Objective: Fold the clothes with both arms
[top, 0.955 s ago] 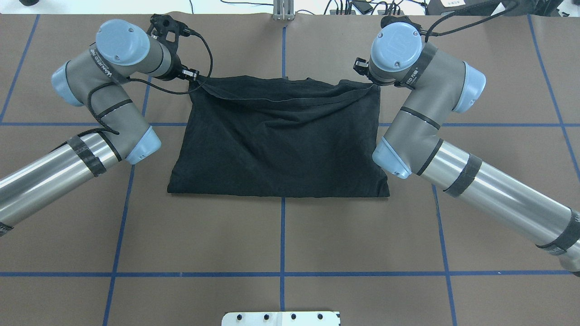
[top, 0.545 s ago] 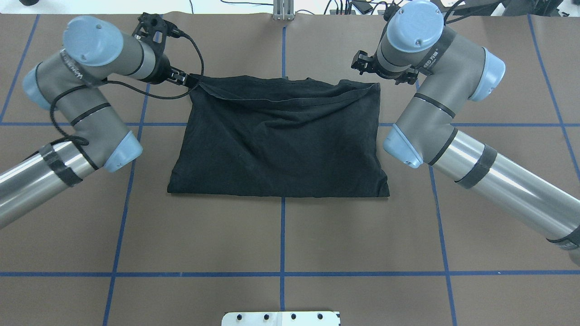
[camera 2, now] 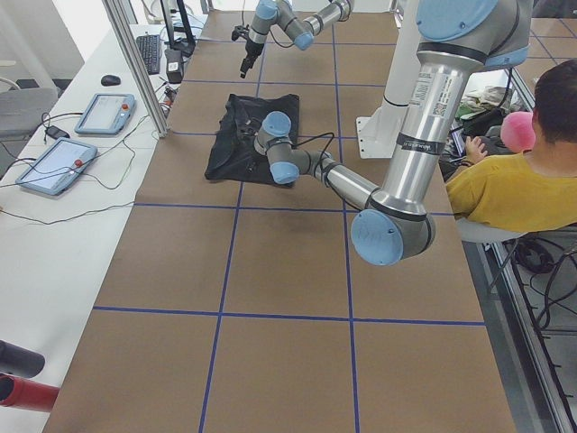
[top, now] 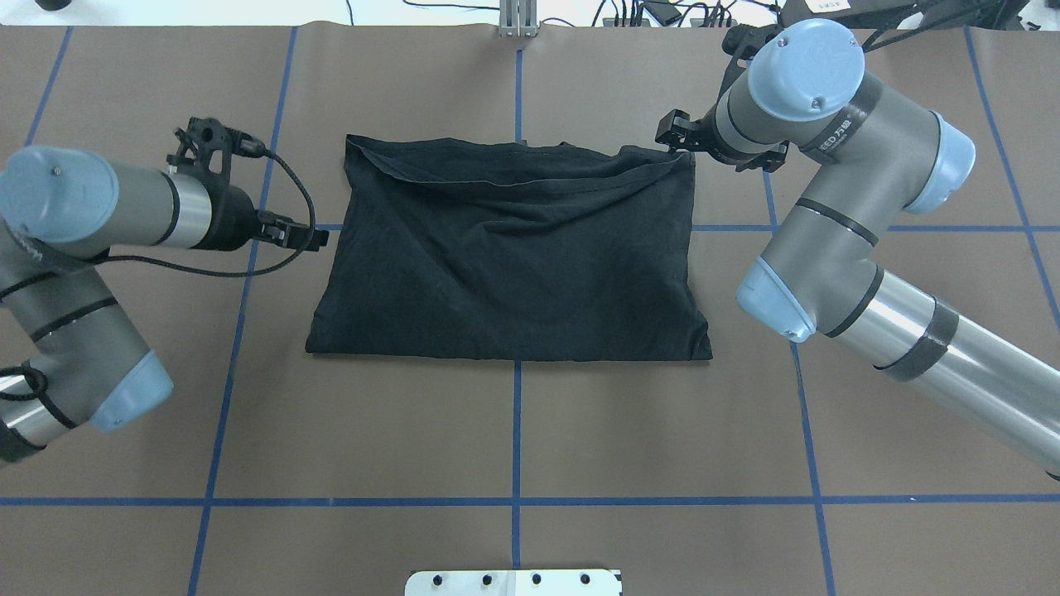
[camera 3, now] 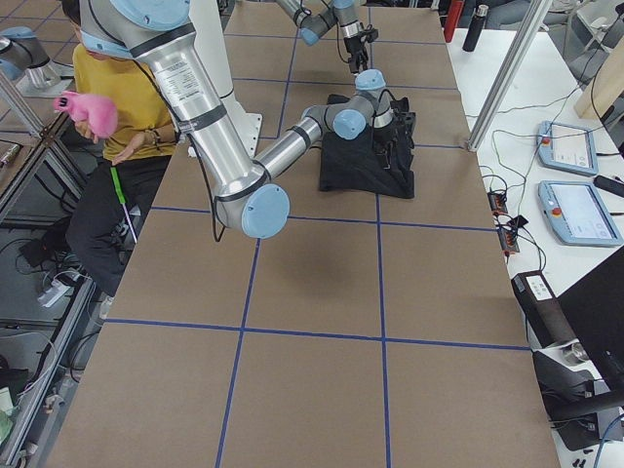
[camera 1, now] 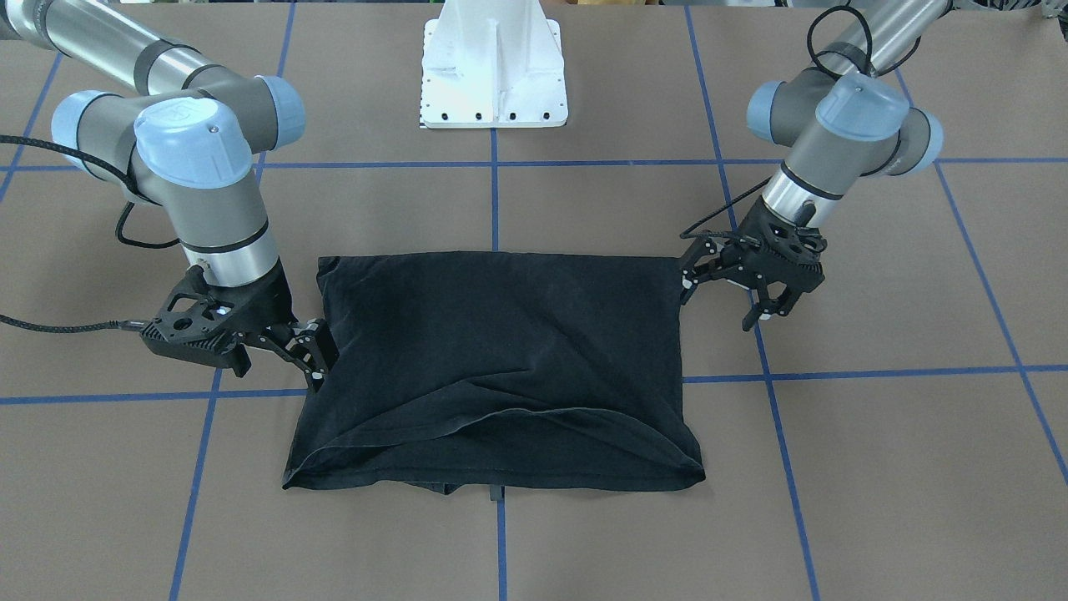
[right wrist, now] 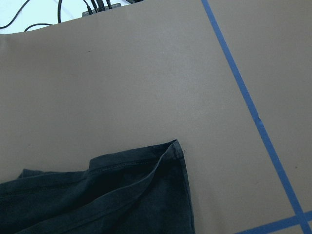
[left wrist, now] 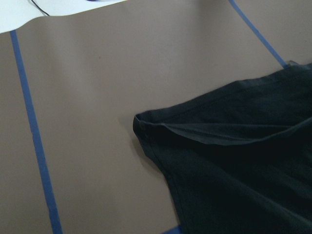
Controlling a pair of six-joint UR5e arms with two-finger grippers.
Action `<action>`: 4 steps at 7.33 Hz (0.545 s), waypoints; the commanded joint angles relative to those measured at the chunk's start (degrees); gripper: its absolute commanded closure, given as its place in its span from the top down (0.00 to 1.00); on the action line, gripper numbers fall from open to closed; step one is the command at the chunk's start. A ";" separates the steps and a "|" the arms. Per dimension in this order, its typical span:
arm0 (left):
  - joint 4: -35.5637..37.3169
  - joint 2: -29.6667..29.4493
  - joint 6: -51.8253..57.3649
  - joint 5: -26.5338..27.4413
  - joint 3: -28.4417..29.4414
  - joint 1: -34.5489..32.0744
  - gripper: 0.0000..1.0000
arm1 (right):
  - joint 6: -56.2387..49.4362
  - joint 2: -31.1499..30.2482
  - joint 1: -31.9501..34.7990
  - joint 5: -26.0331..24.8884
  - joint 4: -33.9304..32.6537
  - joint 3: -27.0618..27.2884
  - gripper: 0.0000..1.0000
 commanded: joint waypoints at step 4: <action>-9.01 6.99 -10.47 4.53 -0.39 10.06 1.00 | -0.09 -0.27 -0.31 -0.08 0.00 0.42 1.00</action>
